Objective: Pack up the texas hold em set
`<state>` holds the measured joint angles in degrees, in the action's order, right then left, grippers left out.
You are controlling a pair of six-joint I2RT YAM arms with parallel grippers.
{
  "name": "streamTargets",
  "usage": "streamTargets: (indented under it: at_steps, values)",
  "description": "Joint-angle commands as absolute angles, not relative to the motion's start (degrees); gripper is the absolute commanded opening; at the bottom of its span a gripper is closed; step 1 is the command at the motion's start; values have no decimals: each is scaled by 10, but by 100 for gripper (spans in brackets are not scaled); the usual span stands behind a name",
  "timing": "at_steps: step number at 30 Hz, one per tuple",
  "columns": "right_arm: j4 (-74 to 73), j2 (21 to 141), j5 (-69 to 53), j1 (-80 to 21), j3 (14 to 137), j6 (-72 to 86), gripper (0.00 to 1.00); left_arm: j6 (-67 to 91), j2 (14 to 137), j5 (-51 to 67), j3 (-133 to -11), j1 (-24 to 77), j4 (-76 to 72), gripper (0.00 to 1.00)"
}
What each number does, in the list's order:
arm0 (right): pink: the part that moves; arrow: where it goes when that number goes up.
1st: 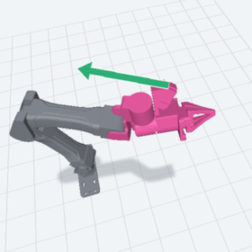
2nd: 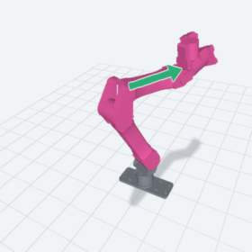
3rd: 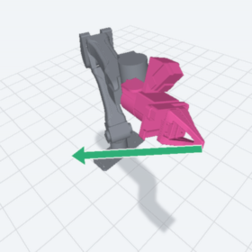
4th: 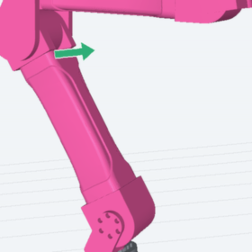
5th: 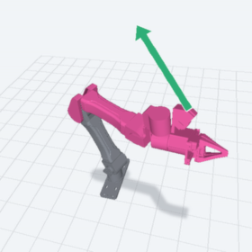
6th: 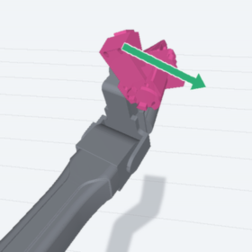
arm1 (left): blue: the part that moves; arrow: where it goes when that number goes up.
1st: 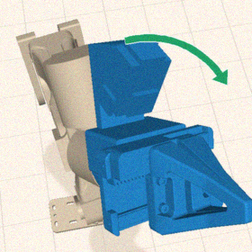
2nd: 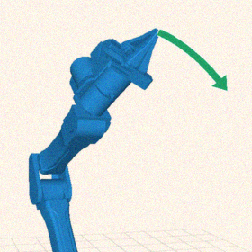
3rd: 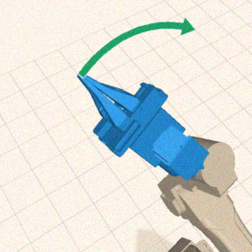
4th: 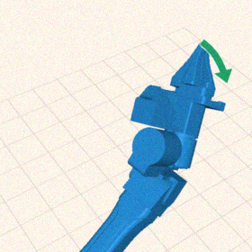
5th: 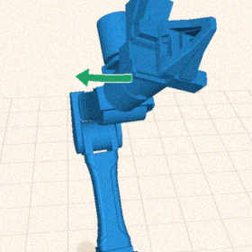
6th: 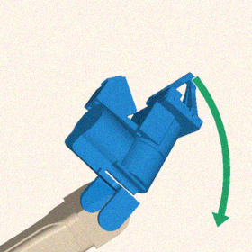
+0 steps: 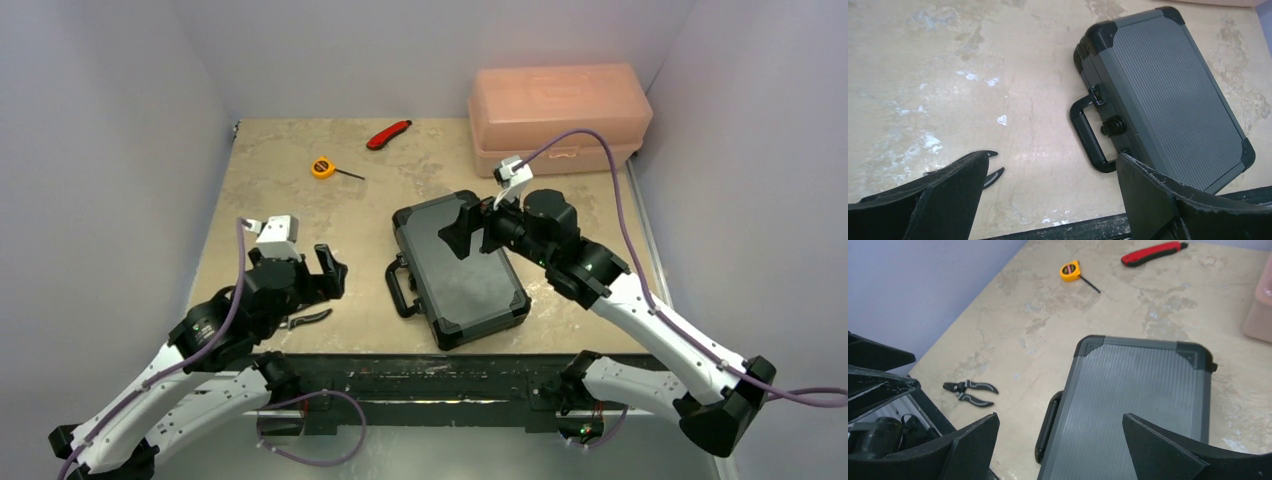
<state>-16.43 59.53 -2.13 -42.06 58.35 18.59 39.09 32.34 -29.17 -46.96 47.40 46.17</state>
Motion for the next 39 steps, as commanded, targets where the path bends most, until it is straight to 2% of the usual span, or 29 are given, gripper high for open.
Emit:
streamTargets:
  at_steps: [1, 6, 11, 15, 18, 24, 39]
  values:
    - [-163, 558, 44, -422, 620, 181, 99, 317, 314, -341, -543, 476, 515, 100]
    - [-165, 528, 119, -422, 634, 203, 99, 268, 314, -349, -613, 476, 548, 100]
    - [-127, 471, 139, -422, 600, 191, 99, 202, 313, -399, -652, 476, 573, 100]
    - [-99, 432, 170, -422, 570, 201, 99, 192, 292, -453, -607, 476, 562, 100]
    - [-94, 419, 184, -423, 561, 202, 99, 184, 276, -433, -570, 475, 536, 100]
    - [-62, 396, 194, -423, 539, 197, 99, 187, 259, -435, -565, 475, 534, 100]
    - [-57, 428, 199, -422, 540, 196, 99, 197, 248, -445, -560, 462, 539, 100]
